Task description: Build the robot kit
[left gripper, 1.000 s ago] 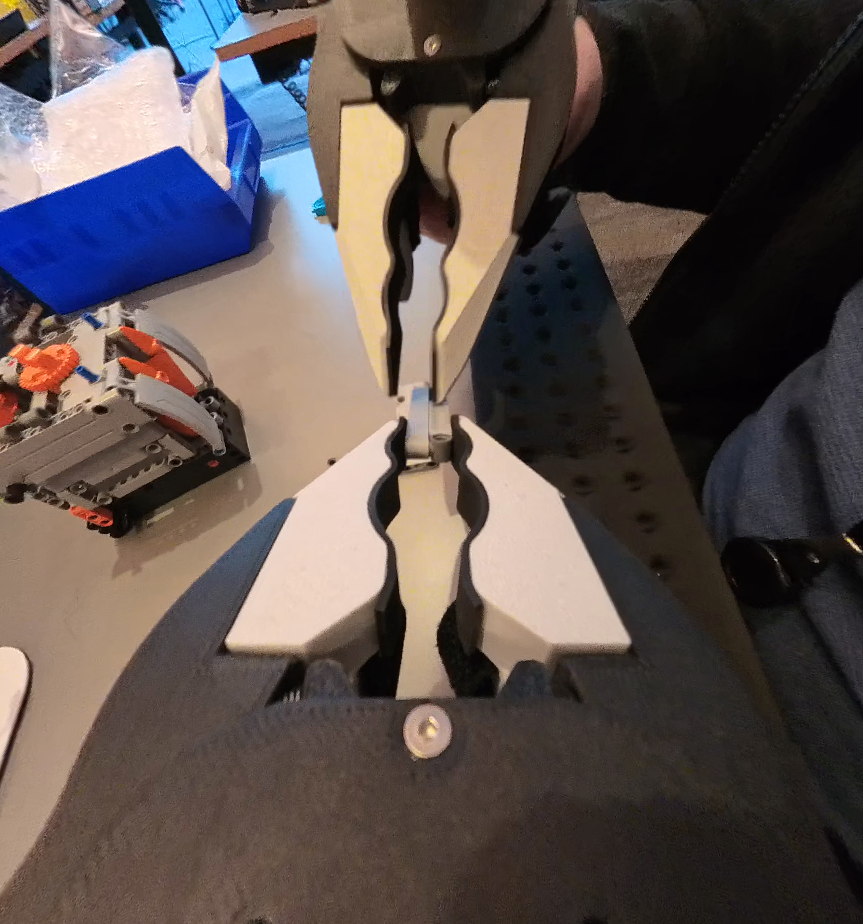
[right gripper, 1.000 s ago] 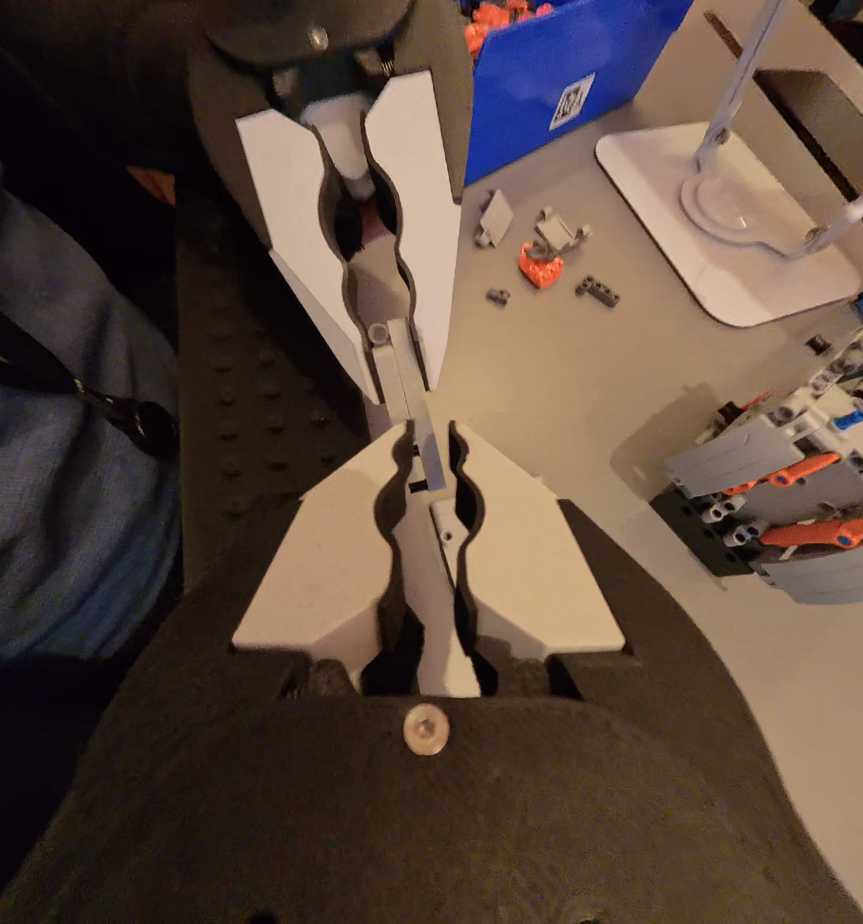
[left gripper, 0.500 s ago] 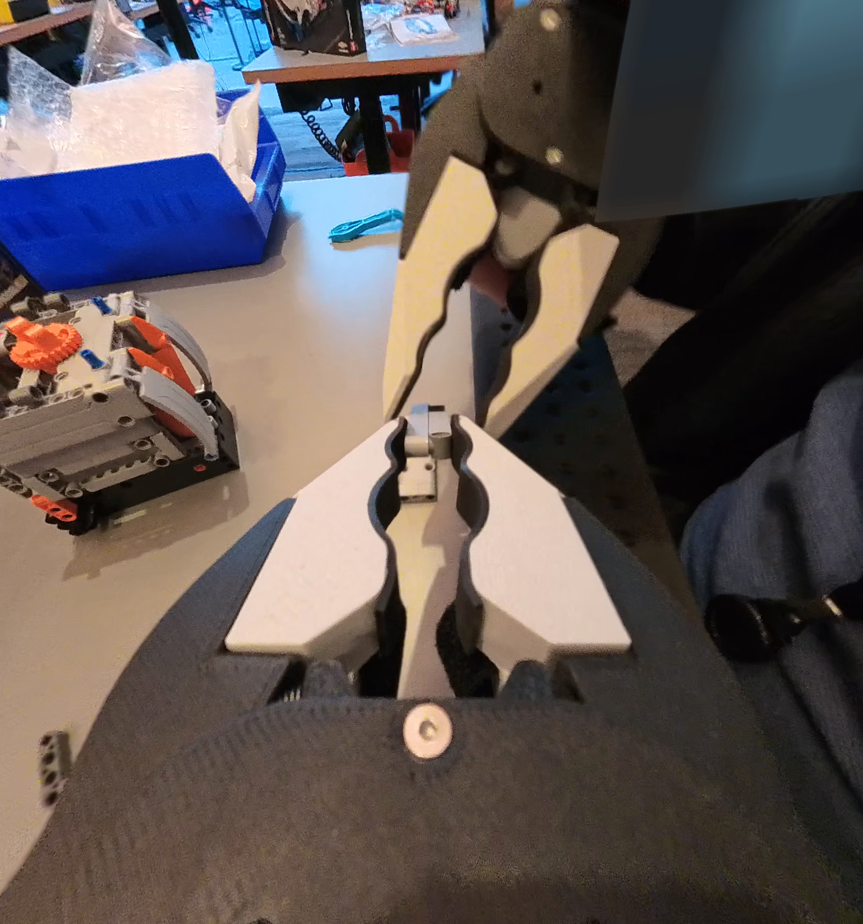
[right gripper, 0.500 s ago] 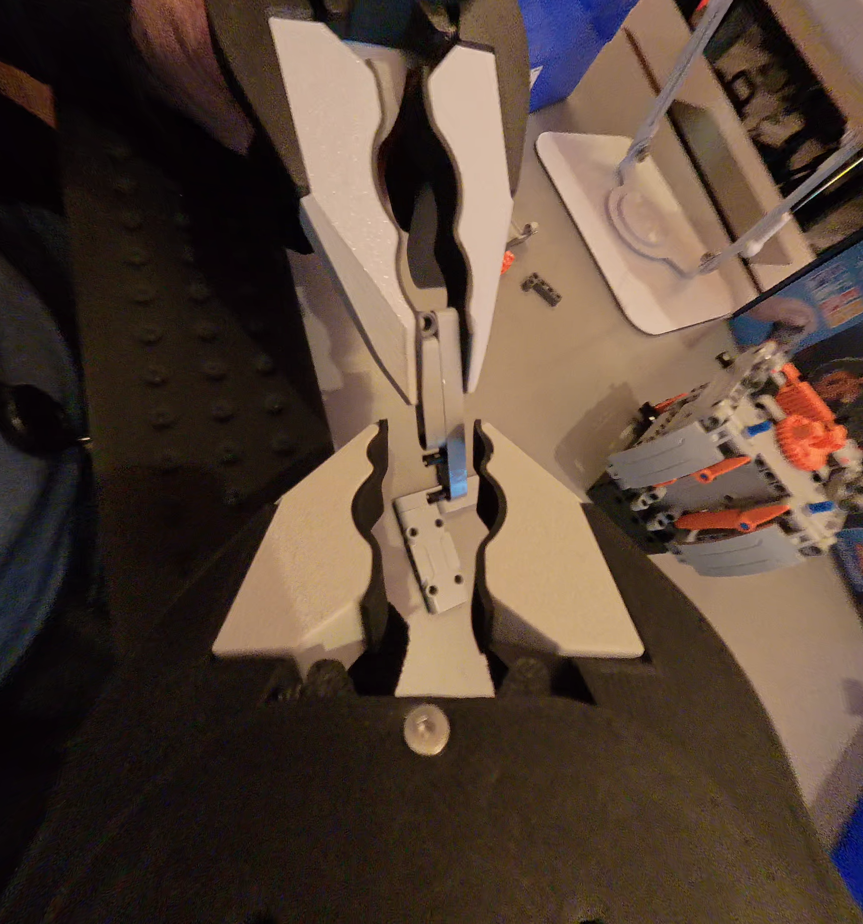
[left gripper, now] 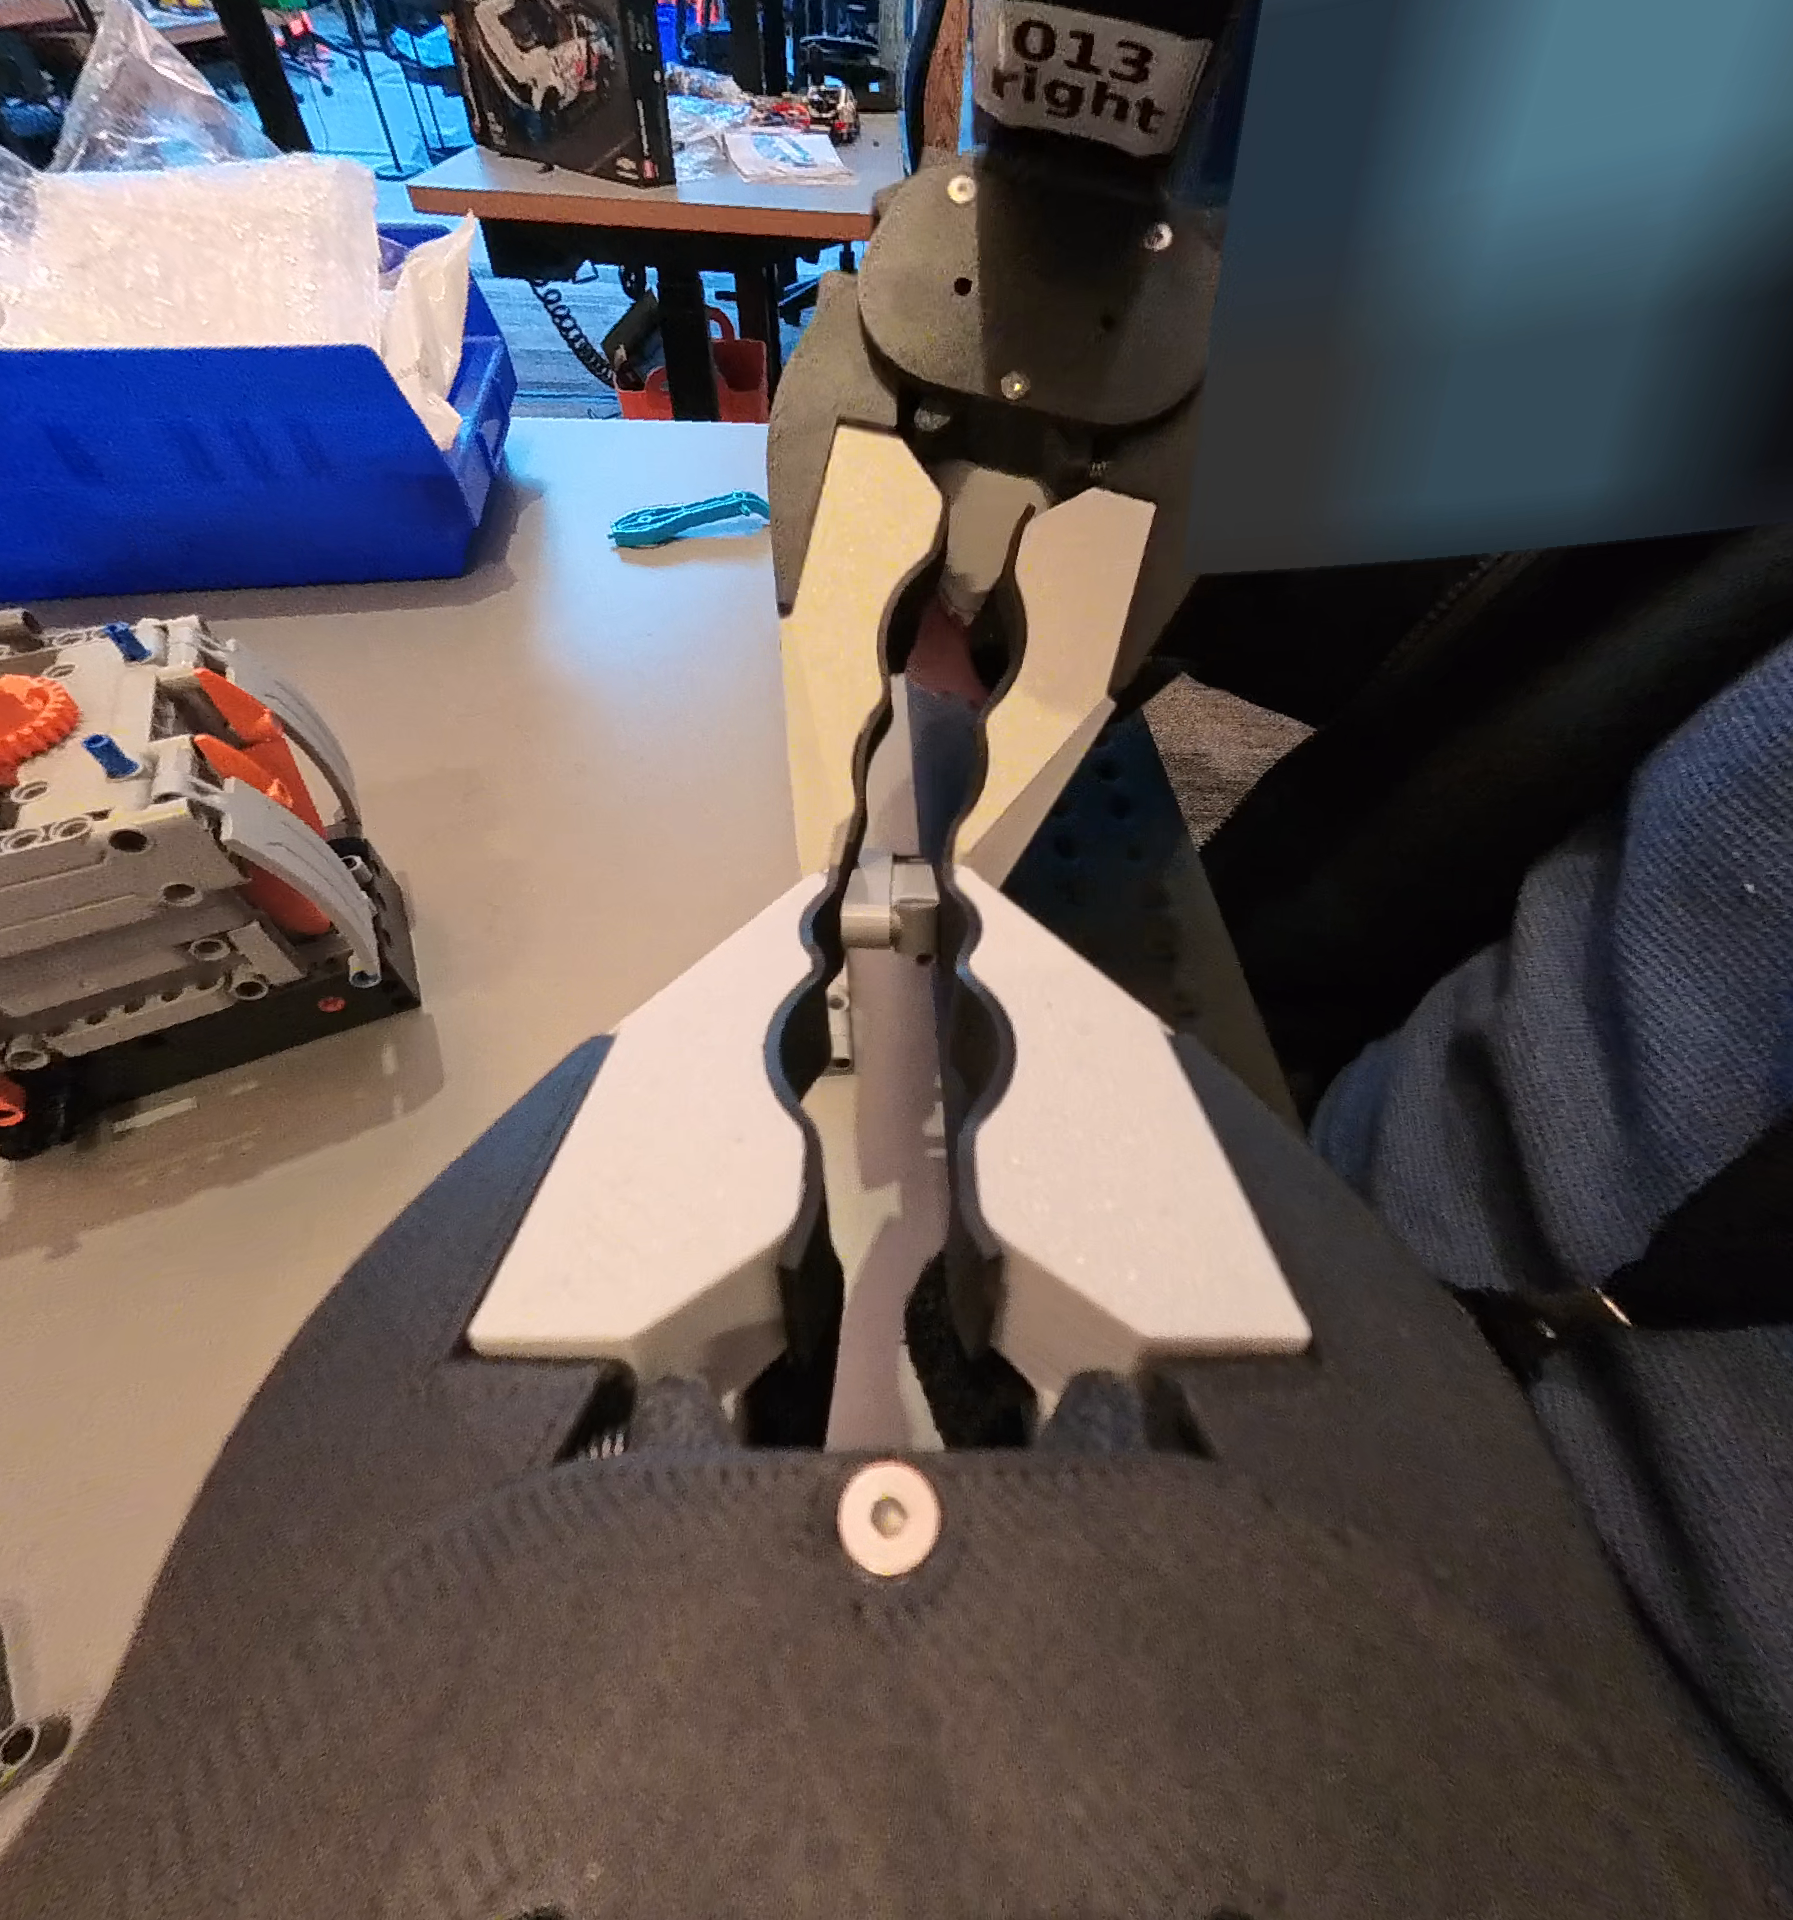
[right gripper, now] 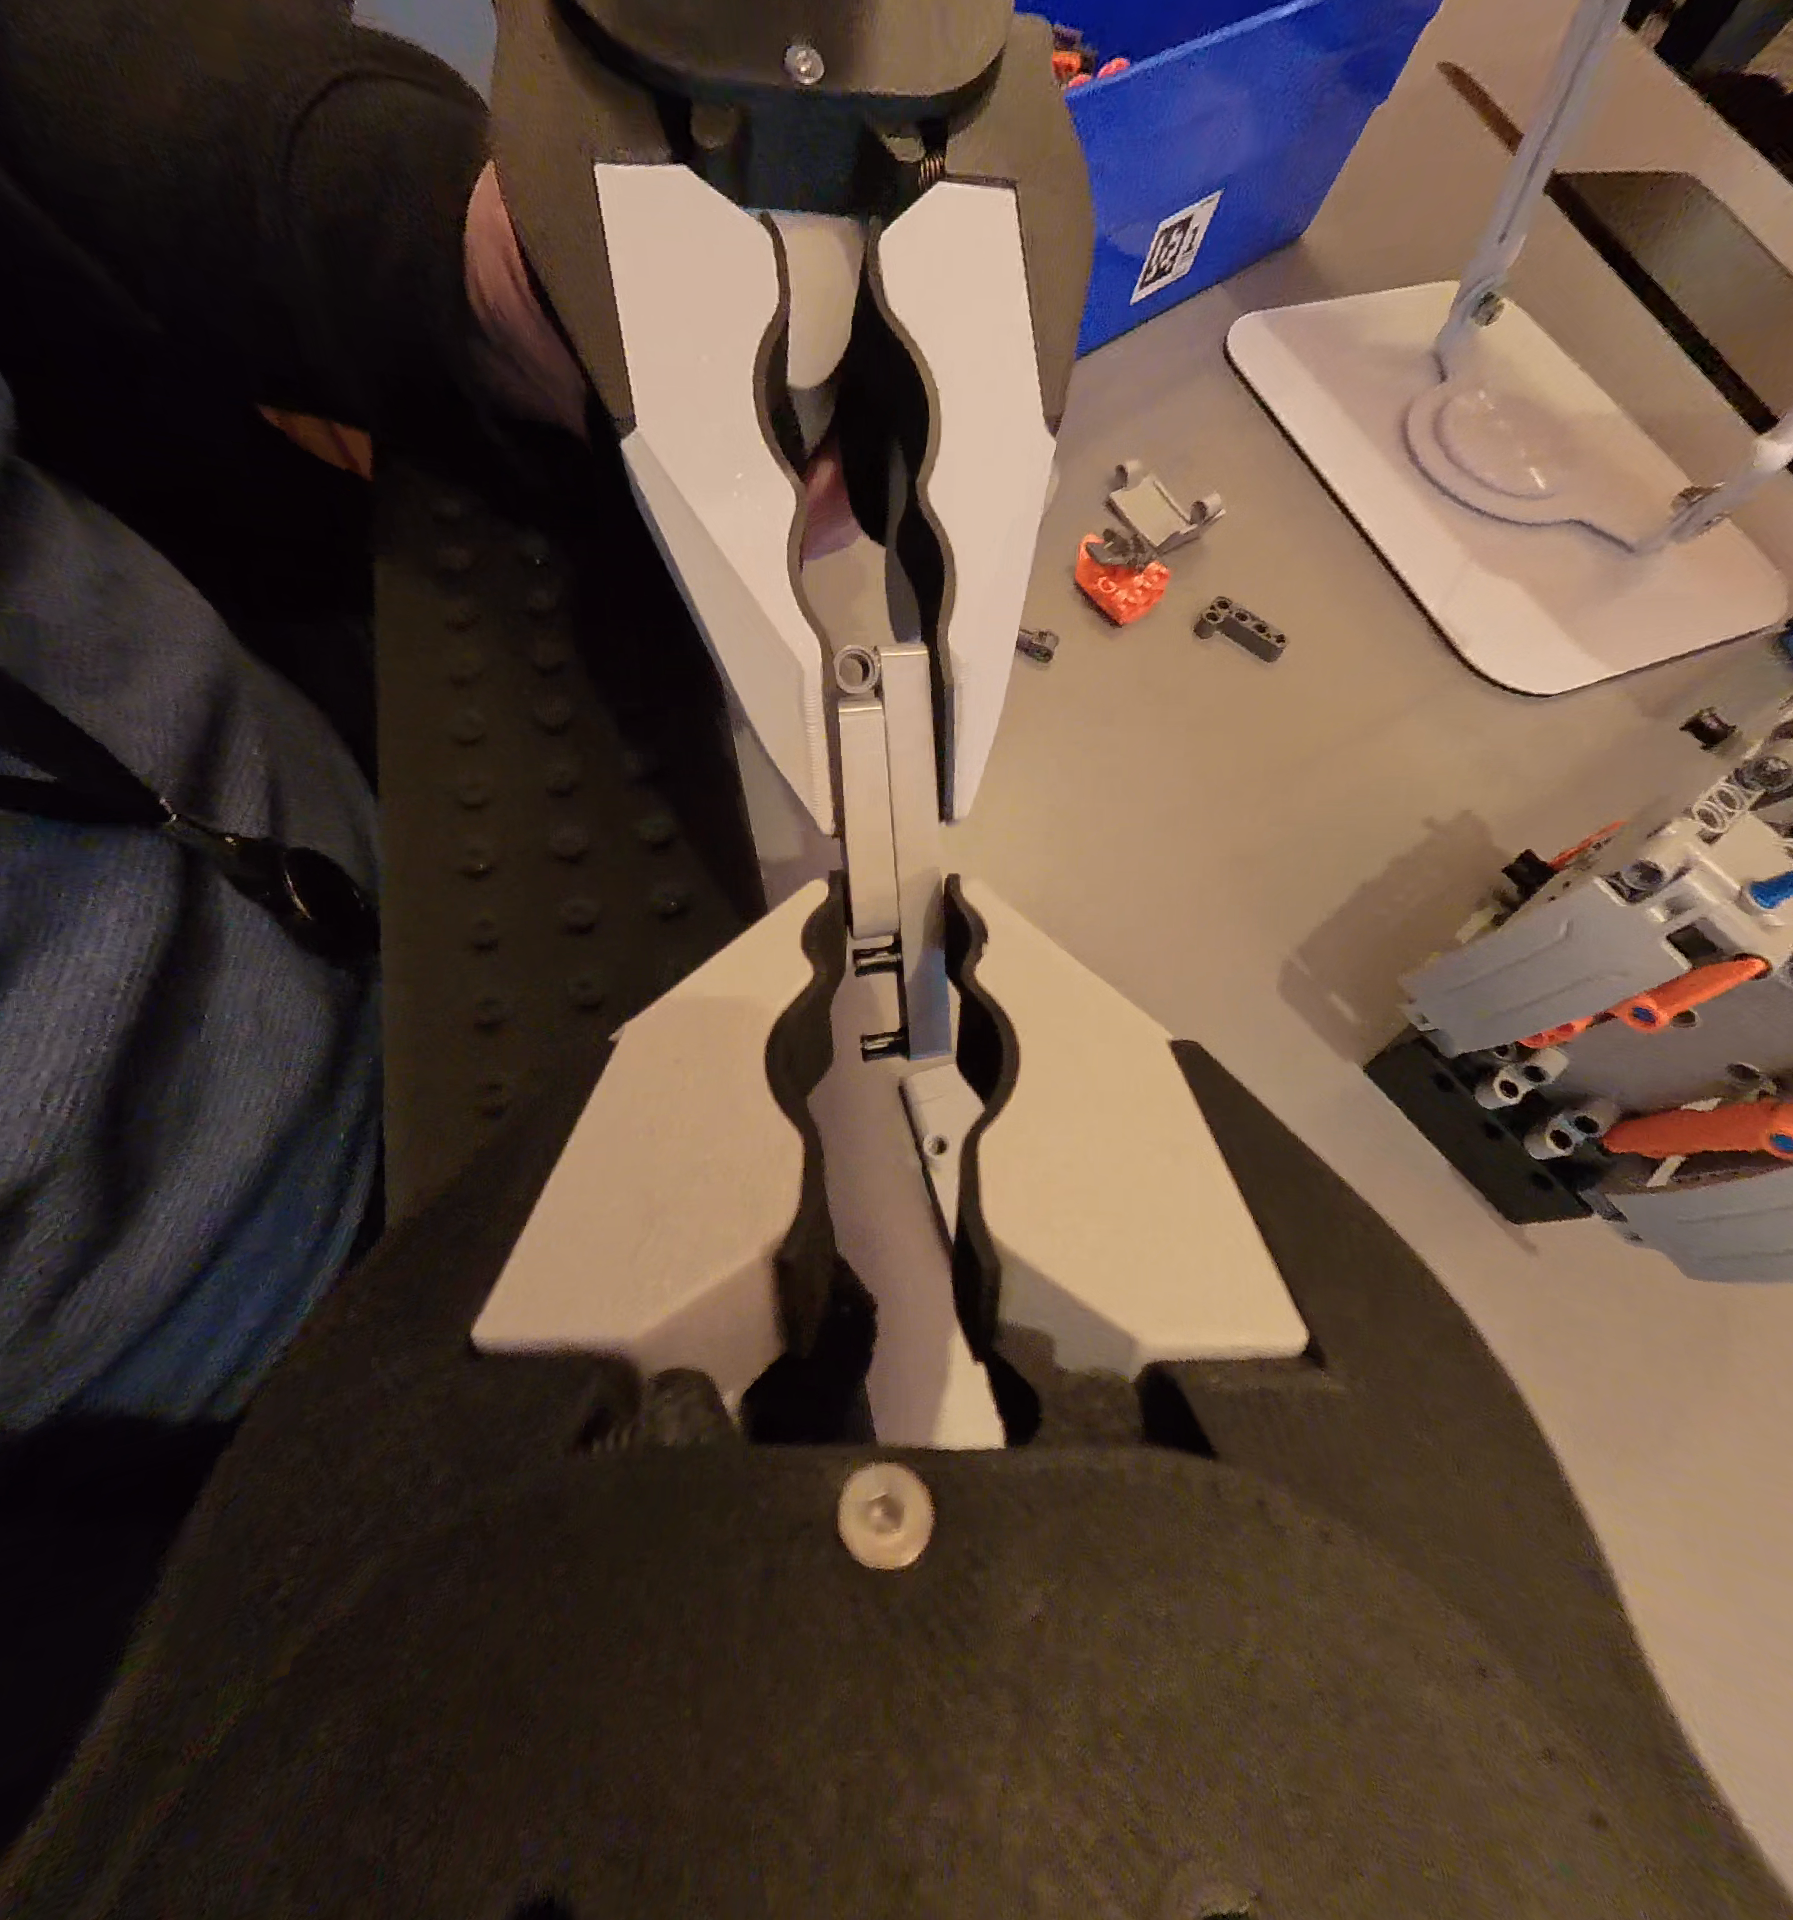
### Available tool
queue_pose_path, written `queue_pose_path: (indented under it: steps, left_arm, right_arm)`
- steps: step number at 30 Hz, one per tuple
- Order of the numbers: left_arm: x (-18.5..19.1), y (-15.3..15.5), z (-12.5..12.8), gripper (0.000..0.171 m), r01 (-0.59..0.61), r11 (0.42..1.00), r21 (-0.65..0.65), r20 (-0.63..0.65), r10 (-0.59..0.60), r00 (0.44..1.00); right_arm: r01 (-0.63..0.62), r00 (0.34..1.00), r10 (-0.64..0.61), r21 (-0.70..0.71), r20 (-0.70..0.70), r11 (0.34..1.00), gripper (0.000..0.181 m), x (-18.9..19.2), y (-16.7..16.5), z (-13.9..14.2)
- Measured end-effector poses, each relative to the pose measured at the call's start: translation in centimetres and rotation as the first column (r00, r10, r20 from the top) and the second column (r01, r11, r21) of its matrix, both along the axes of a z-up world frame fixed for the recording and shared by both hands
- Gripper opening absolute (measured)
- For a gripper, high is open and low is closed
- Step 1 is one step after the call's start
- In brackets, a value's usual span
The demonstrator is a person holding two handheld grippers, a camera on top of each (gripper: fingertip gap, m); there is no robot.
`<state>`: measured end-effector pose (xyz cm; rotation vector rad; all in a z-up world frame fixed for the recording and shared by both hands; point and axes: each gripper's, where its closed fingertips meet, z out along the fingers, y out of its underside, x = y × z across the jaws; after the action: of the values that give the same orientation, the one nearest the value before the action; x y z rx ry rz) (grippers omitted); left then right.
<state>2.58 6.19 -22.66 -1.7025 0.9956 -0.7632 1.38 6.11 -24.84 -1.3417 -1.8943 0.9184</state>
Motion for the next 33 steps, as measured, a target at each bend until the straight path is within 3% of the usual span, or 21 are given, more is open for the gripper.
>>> queue_pose_path:
  steps: [9, 23, 25, 30, 33]
  left_arm:
    - [-0.8, 0.7, 0.1, 0.017, -0.04, 0.999, -0.009, 0.013, 0.04, 0.999]
    - [-1.4, 1.4, 0.0, 0.066, -0.062, 0.996, -0.07, 0.038, 0.065, 0.997]
    - [-1.2, 1.5, -0.4, 0.065, -0.062, 0.995, -0.076, 0.026, 0.064, 0.998]
    - [-2.0, 2.0, -0.8, 0.032, -0.11, 0.994, -0.017, -0.032, 0.109, 0.994]
    - [-2.3, 2.5, -1.8, 0.04, -0.129, 0.988, -0.085, -0.043, 0.125, 0.991]
  right_arm:
    - [0.01, 1.0, -0.009, -0.03, 0.017, 0.999, 0.015, -0.5, 0.4, -0.2]
    - [0.258, 0.955, -0.265, 0.07, 0.132, 0.964, 0.015, 3.7, 7.3, -1.8]
    - [0.285, 0.946, -0.292, 0.062, 0.145, 0.956, 0.015, 4.3, 7.9, -2.0]
    - [0.342, 0.913, -0.349, 0.069, 0.212, 0.937, 0.015, 5.6, 9.3, -3.1]
    - [0.381, 0.879, -0.385, 0.073, 0.283, 0.922, 0.015, 6.3, 10.1, -4.4]
